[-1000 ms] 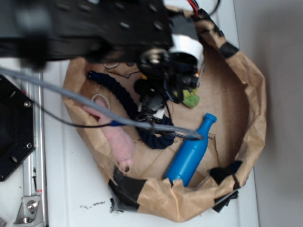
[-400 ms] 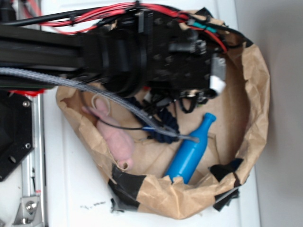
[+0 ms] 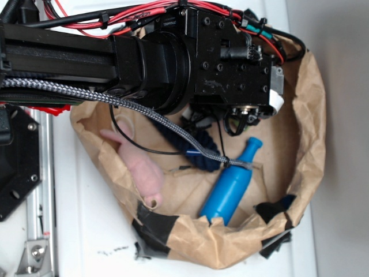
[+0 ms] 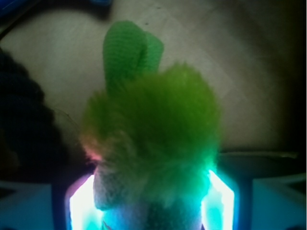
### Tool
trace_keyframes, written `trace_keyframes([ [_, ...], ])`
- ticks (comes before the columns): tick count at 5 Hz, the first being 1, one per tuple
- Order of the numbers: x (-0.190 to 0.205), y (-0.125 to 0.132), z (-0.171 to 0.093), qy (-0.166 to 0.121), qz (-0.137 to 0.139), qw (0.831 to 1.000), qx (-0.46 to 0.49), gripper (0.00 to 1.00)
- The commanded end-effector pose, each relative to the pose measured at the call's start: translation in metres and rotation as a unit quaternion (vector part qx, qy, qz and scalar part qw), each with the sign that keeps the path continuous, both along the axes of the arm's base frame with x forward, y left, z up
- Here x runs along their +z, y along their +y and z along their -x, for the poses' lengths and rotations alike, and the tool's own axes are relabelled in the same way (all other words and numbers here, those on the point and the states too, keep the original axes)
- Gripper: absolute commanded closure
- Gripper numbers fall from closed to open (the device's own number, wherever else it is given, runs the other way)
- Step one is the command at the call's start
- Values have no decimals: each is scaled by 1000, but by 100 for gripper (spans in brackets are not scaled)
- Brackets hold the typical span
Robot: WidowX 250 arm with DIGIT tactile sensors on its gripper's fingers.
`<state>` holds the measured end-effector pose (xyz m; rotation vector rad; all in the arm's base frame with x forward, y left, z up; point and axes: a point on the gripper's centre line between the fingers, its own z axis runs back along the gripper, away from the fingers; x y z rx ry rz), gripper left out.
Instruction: Grab the green animal.
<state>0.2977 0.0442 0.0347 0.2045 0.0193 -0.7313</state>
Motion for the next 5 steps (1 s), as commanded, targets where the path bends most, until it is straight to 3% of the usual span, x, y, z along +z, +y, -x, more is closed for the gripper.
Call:
trace_keyframes([
  [1, 109, -24, 11, -57, -5, 993, 102, 100],
  [2, 159, -40, 28, -79, 5, 983, 167, 100],
  [3, 194, -51, 44, -87, 80, 954, 275, 100],
  [4, 197, -57, 51, -80, 88, 936, 331, 100],
  [5, 193, -54, 54, -81, 81, 929, 352, 100],
])
